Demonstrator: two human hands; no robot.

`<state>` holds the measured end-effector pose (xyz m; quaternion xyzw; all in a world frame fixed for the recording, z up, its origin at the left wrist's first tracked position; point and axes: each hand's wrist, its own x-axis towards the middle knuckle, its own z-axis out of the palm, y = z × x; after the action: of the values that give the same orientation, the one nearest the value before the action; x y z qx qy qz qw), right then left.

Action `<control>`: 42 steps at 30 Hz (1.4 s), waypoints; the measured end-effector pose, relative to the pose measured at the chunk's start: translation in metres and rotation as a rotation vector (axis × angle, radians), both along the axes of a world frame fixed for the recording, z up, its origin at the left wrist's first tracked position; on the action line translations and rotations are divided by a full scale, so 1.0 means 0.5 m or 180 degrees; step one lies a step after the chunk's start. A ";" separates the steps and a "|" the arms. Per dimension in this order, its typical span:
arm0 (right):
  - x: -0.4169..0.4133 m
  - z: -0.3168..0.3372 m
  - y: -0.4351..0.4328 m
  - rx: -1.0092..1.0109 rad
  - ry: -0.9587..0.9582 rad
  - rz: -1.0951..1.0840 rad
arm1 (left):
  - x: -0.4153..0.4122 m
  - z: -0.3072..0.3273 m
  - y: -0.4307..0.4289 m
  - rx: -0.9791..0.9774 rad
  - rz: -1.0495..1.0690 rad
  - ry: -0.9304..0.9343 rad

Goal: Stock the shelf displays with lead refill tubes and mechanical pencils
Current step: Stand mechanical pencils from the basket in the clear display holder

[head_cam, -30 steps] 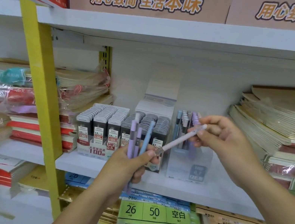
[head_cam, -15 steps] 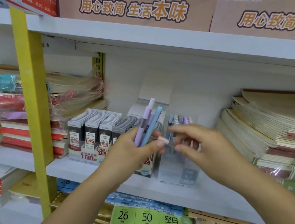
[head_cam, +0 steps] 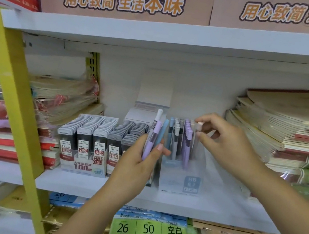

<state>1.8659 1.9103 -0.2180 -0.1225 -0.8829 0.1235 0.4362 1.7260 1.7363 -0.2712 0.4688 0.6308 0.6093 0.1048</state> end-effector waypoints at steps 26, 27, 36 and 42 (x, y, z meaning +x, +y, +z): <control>-0.029 -0.016 0.002 -0.0404 -0.0294 -0.0501 | -0.007 0.000 -0.011 -0.0133 -0.0333 -0.0638; -0.025 -0.011 -0.008 -0.0407 -0.0177 -0.0532 | -0.006 0.004 -0.015 -0.0119 -0.0412 -0.0742; -0.008 0.006 -0.150 -0.2147 0.0275 0.1074 | 0.025 0.008 -0.025 -0.0199 -0.1065 -0.0704; 0.021 0.026 -0.121 -0.2670 0.0929 0.1098 | 0.009 -0.005 -0.042 -0.0175 -0.1075 -0.1240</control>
<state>1.8764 1.8499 -0.2048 -0.1210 -0.6938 0.5558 0.4417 1.7302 1.7152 -0.2736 0.4383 0.5279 0.6446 0.3372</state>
